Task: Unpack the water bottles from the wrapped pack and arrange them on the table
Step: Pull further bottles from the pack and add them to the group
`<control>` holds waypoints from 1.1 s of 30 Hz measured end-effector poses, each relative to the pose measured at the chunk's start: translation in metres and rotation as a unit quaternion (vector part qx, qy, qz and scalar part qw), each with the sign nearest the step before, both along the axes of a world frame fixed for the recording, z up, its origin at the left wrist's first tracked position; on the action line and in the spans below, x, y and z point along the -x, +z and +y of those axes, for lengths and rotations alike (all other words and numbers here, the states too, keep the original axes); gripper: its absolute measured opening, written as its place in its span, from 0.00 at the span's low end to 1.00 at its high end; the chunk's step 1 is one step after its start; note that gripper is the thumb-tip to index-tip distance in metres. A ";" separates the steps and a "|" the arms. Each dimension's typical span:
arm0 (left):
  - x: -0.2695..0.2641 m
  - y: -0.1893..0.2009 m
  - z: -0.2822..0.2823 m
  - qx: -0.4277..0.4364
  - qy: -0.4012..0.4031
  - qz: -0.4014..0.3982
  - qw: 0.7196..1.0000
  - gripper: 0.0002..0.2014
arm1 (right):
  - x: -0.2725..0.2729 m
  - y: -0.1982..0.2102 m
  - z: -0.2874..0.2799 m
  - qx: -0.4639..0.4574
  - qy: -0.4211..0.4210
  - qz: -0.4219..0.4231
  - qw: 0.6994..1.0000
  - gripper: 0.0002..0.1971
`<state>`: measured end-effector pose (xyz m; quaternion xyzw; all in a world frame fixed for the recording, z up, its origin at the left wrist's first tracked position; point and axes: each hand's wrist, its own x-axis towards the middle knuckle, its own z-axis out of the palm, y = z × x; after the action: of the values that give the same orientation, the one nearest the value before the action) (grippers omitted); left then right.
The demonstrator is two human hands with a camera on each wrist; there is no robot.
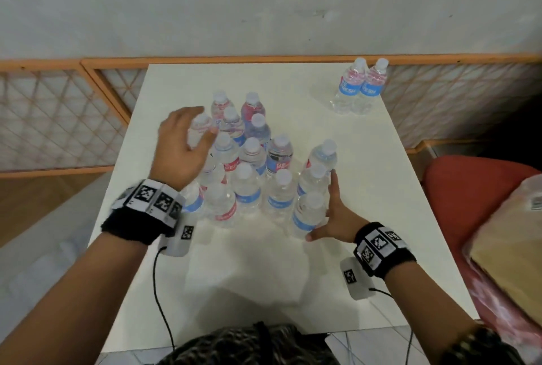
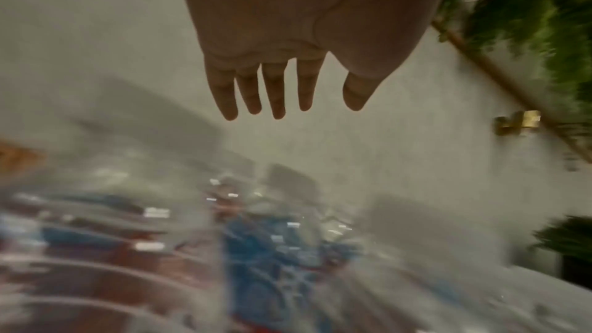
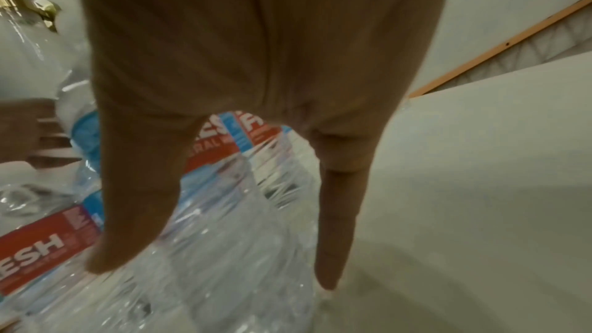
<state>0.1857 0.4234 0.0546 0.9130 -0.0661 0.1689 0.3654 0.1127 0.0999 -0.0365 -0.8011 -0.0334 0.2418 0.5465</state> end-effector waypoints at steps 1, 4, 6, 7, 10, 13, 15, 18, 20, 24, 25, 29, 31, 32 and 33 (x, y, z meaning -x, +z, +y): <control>-0.003 -0.003 0.013 -0.003 0.029 0.020 0.999 0.27 | -0.003 -0.003 0.005 -0.007 0.000 -0.010 1.000 0.74; -0.010 -0.016 0.040 -0.019 0.071 0.107 0.992 0.29 | -0.006 -0.008 0.020 0.007 0.008 -0.030 0.999 0.76; -0.014 -0.024 0.044 -0.015 0.070 0.181 0.981 0.27 | -0.008 -0.008 0.030 0.015 0.010 -0.023 1.000 0.75; -0.016 -0.026 0.044 -0.007 0.064 0.207 0.976 0.26 | -0.009 -0.010 0.034 0.015 0.006 -0.021 1.000 0.74; -0.020 -0.028 0.041 0.019 0.056 0.225 0.972 0.25 | -0.009 -0.012 0.050 0.002 -0.015 -0.034 0.999 0.71; -0.025 -0.027 0.042 0.036 0.054 0.239 0.969 0.25 | -0.009 -0.016 0.067 -0.008 -0.042 -0.048 0.998 0.68; -0.028 -0.026 0.044 0.048 0.046 0.248 0.966 0.24 | -0.006 -0.017 0.077 -0.012 -0.057 -0.060 0.996 0.70; -0.028 -0.025 0.047 0.049 0.033 0.257 0.965 0.20 | -0.004 -0.019 0.091 -0.027 -0.071 -0.065 0.995 0.74; -0.027 -0.023 0.051 0.049 0.026 0.258 0.965 0.19 | -0.004 -0.018 0.100 -0.028 -0.082 -0.068 0.994 0.75; -0.025 -0.020 0.058 0.010 0.012 0.250 0.968 0.20 | -0.009 -0.020 0.115 -0.013 -0.099 -0.074 0.992 0.77; -0.025 -0.019 0.059 -0.004 0.007 0.247 0.969 0.21 | -0.012 -0.023 0.118 -0.004 -0.098 -0.073 0.992 0.78; -0.024 -0.017 0.066 -0.070 -0.013 0.255 0.964 0.29 | -0.020 -0.024 0.129 0.018 -0.085 -0.073 0.994 0.77; -0.023 -0.017 0.070 -0.123 -0.019 0.274 0.954 0.40 | -0.022 -0.023 0.131 0.012 -0.077 -0.080 0.994 0.72; -0.022 -0.015 0.070 -0.147 -0.016 0.281 0.948 0.45 | -0.021 -0.020 0.130 0.011 -0.073 -0.077 0.994 0.70; -0.022 -0.014 0.068 -0.166 -0.009 0.281 0.945 0.49 | -0.021 -0.018 0.128 0.013 -0.071 -0.065 0.995 0.68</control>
<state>0.2072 0.4916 0.0403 0.9704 0.0039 -0.1111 0.2142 0.1332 0.2283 -0.0547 -0.8227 -0.0091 0.1502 0.5482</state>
